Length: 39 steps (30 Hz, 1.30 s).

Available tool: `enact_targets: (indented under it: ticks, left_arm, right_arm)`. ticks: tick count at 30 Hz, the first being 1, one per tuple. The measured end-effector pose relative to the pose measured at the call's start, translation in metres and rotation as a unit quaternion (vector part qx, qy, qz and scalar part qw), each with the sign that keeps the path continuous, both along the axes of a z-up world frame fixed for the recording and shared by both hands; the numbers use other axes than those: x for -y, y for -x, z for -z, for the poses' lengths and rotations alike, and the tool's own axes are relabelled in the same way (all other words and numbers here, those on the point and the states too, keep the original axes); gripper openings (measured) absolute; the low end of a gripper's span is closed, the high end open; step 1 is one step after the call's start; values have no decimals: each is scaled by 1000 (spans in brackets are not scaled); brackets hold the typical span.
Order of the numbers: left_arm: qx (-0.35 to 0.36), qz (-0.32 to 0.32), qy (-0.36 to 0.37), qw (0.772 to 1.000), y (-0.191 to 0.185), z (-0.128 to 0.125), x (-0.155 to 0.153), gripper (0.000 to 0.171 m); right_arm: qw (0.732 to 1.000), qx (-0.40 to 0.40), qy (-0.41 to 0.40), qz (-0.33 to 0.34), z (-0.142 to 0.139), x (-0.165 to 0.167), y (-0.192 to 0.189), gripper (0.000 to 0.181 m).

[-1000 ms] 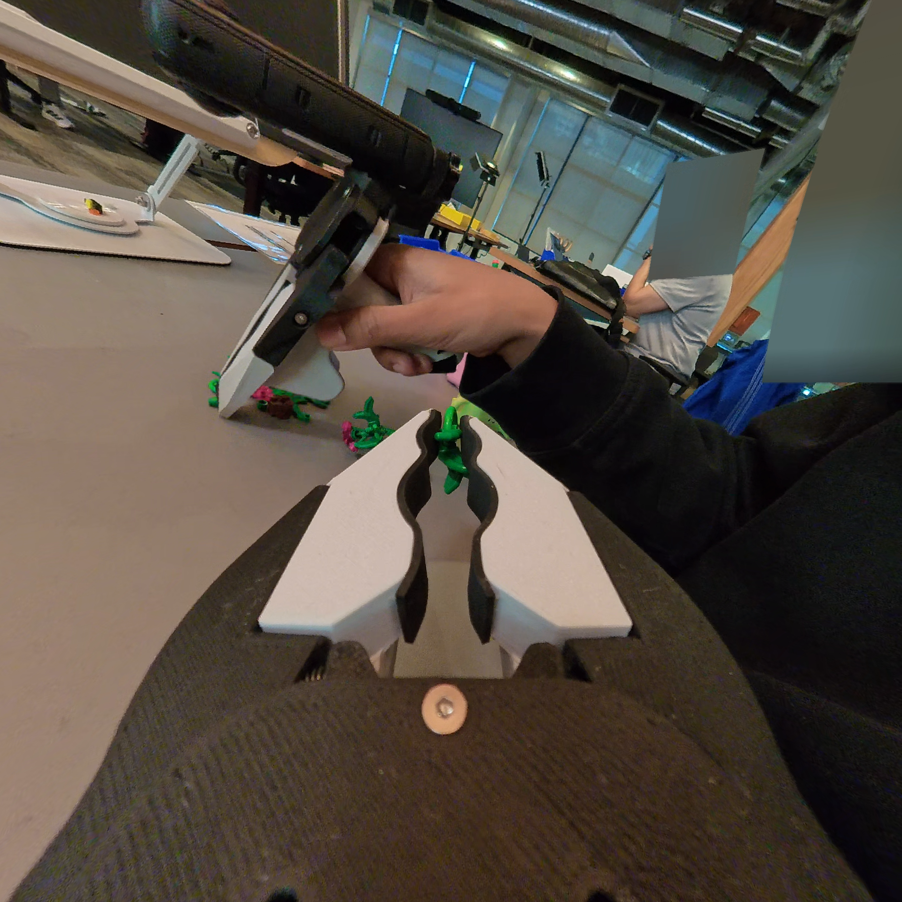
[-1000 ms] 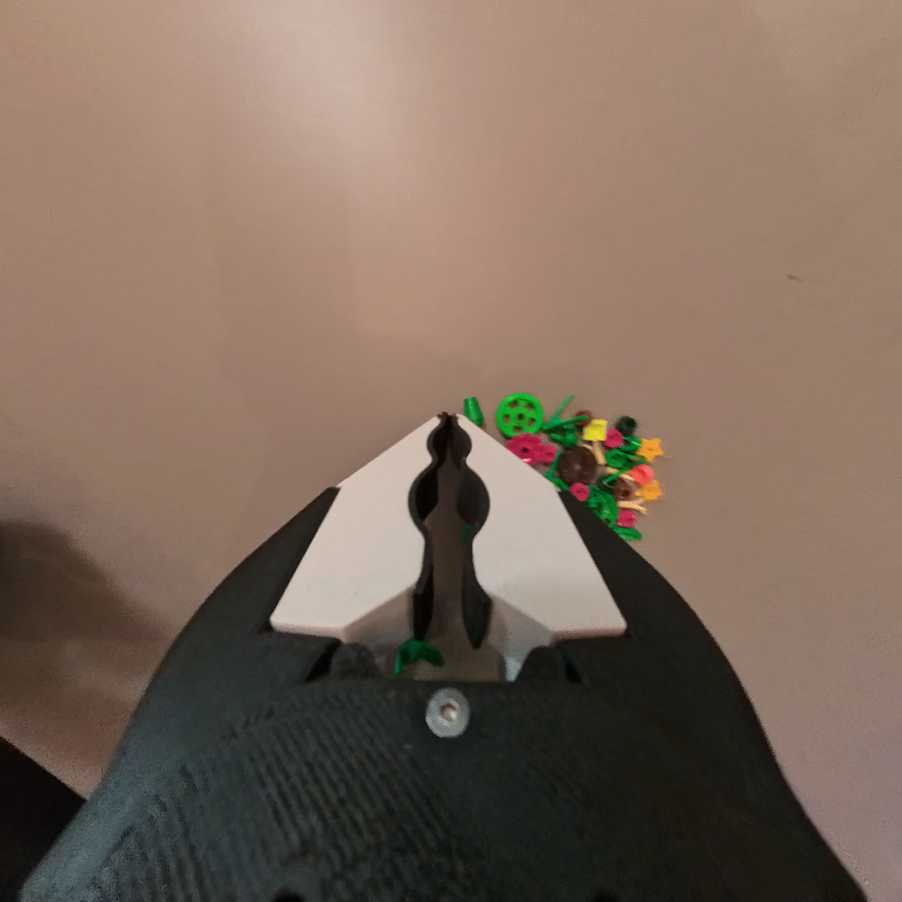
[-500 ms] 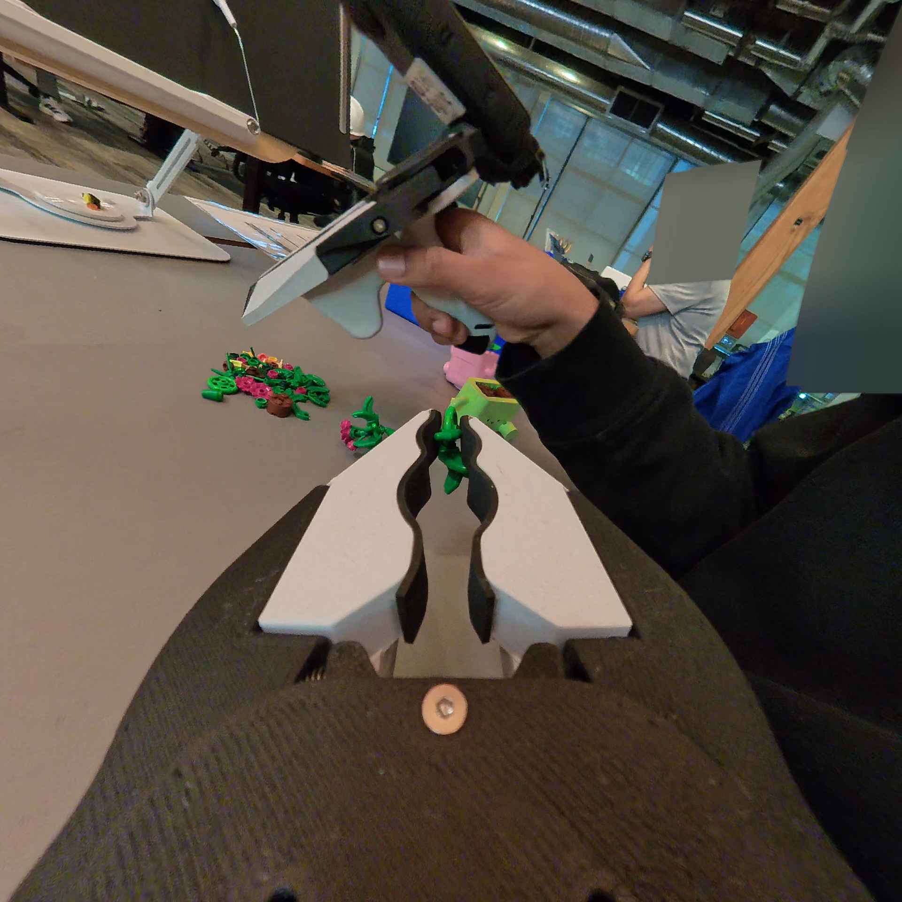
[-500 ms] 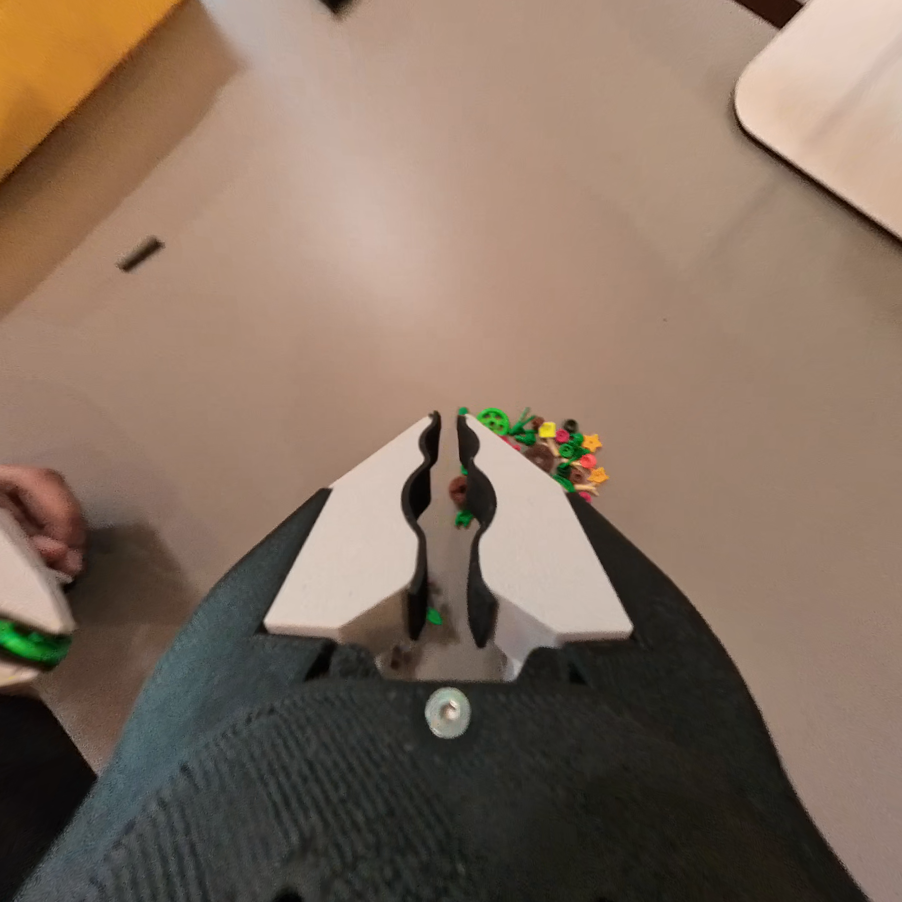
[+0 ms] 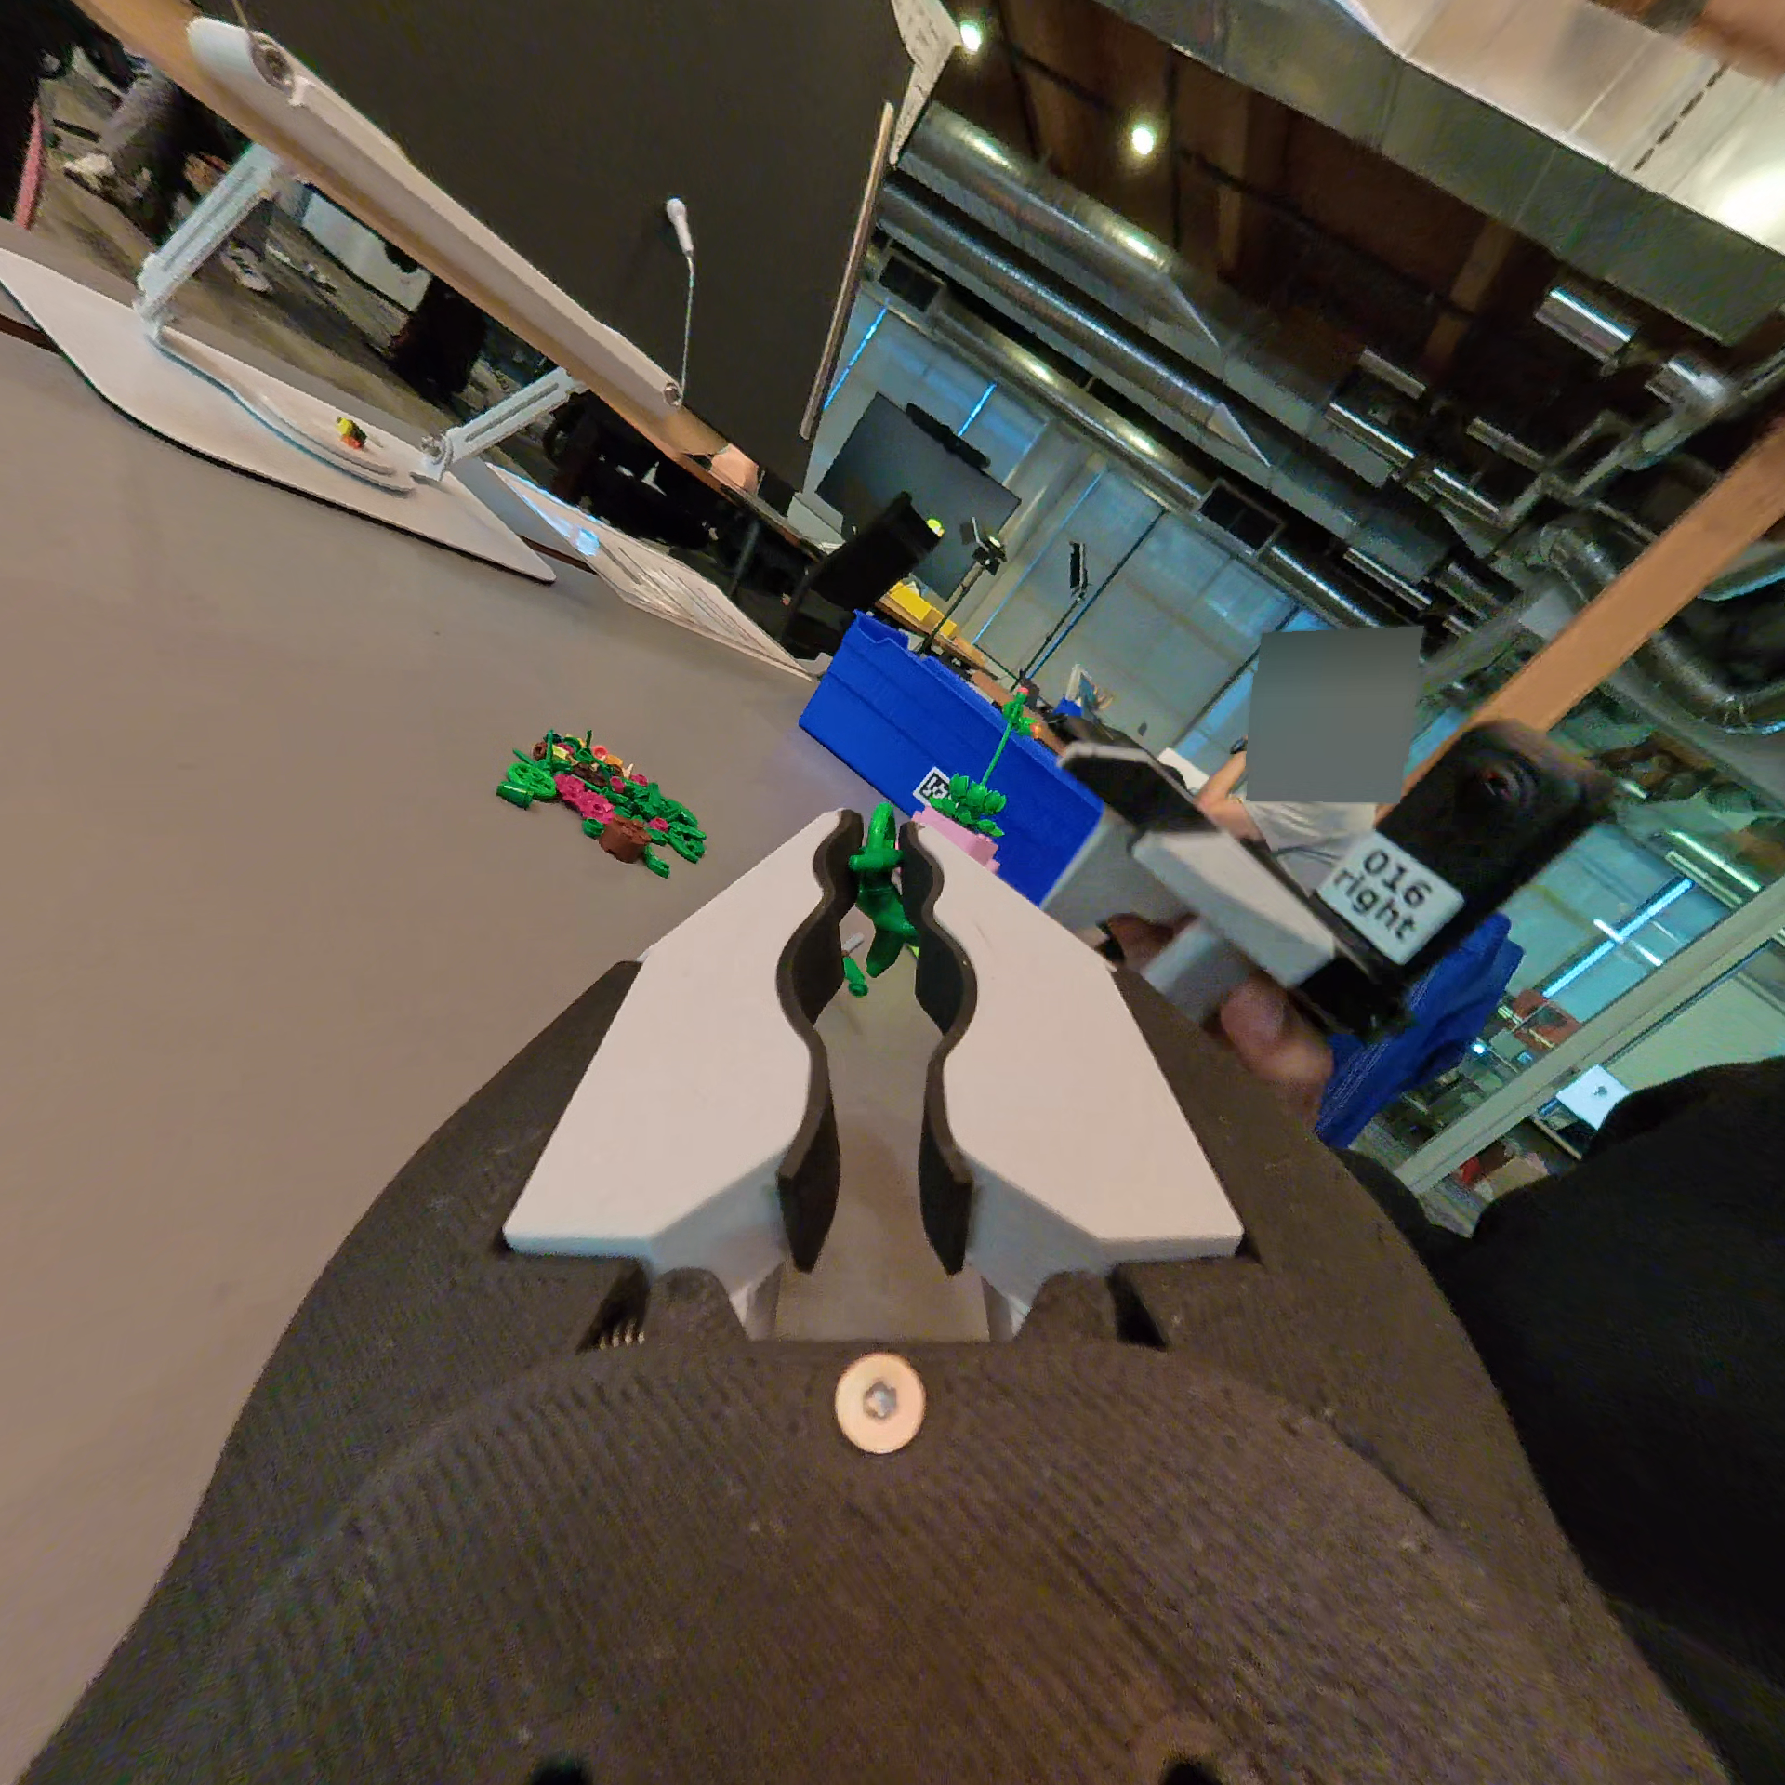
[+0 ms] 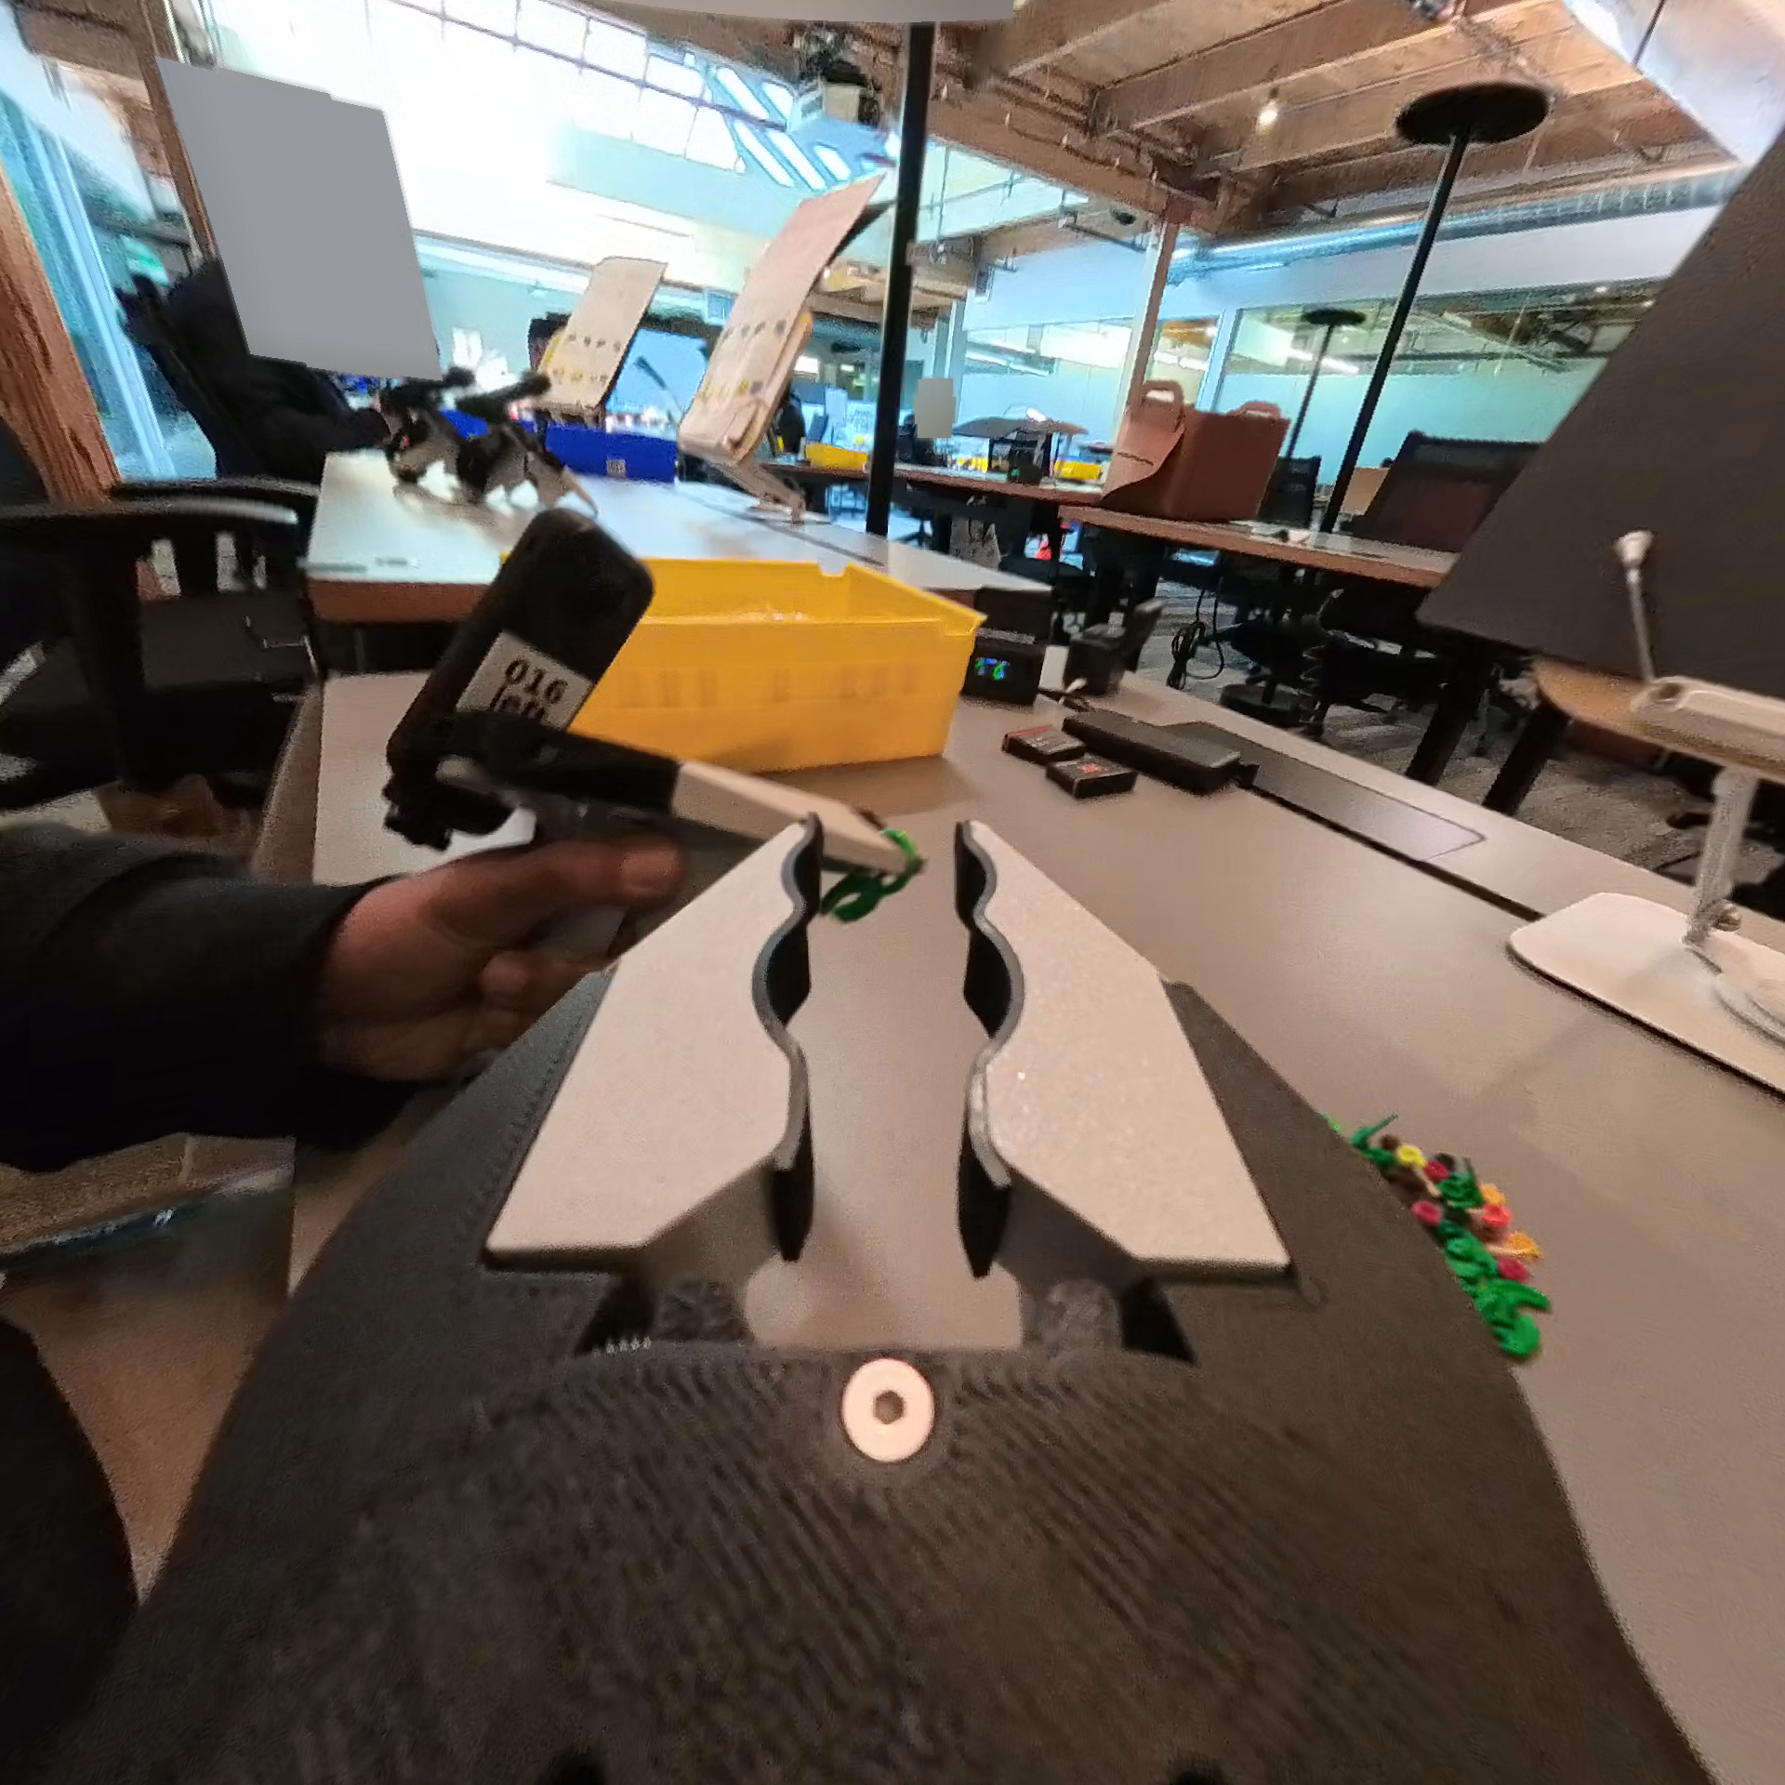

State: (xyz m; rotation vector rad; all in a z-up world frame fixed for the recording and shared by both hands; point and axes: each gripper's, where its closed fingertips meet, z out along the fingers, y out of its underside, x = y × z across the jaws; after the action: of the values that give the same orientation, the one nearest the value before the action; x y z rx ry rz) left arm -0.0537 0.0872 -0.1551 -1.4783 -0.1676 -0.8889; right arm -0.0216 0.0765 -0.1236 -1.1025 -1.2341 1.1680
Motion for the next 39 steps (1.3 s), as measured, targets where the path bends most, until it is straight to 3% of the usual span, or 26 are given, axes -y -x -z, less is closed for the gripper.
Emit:
enact_targets:
  ticks: [7,11,15,24,29,39]
  left_arm:
    - [32,30,-7,999,-9,-2,0,3]
    - [49,60,-10,997,-21,-4,0,2]
    - [51,67,-11,996,-25,-4,1,3]
    - [104,140,24,984,-30,-1,3,13]
    - [166,207,84,960,-31,8,7,7]
    - [166,227,107,954,-35,12,9,0]
  right_arm:
    - [994,74,-72,43,38,6,13,30]
    - [993,72,-81,42,37,7,12,26]
    - [991,68,-105,55,34,6,10,3]
    - [982,73,-166,59,34,2,1,1]
    - [971,97,-213,41,44,4,0,1]
    - [974,74,-213,32,42,7,0,3]
